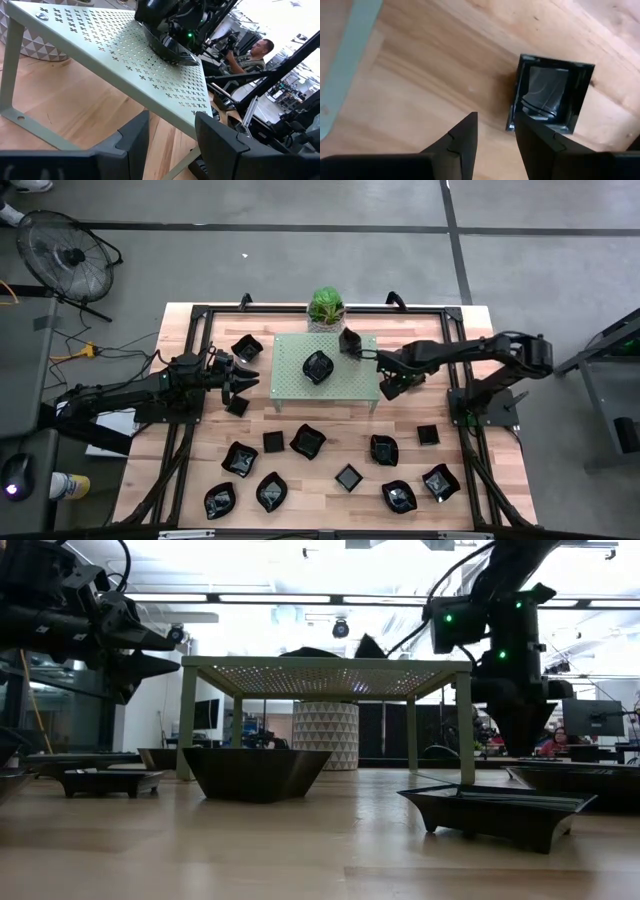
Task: Pick & Place Mini shaped plates
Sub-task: Put the black square plate on the shelf
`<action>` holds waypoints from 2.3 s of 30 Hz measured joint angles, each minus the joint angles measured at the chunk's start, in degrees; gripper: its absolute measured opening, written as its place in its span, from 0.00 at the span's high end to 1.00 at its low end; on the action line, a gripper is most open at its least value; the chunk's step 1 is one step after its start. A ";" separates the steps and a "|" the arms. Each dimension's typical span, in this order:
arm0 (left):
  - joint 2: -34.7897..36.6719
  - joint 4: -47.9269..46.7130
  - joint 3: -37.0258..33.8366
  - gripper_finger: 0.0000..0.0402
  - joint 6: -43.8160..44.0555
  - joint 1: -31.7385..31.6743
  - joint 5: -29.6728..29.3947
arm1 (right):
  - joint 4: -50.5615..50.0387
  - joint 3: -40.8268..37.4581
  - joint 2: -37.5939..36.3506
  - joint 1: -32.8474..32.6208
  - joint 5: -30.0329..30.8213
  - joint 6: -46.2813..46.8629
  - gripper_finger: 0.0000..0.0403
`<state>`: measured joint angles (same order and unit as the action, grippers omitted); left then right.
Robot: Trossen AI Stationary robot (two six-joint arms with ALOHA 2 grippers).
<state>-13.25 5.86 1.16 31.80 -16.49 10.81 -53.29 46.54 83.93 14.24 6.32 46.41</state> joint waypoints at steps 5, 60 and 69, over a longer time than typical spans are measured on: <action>0.00 -0.01 0.00 0.61 0.01 0.00 0.01 | -1.24 0.00 -2.61 0.00 -0.82 -0.28 0.69; -0.01 -0.01 -0.01 0.61 -0.01 0.00 -0.02 | 5.72 -8.06 -8.90 23.50 -8.24 9.08 0.69; -0.01 -0.01 -0.01 0.61 -0.01 0.00 0.00 | 13.10 -8.04 -7.01 23.57 -10.81 5.80 0.69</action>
<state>-13.26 5.85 1.15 31.79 -16.49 10.81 -40.19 38.51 76.91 37.81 -4.49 52.21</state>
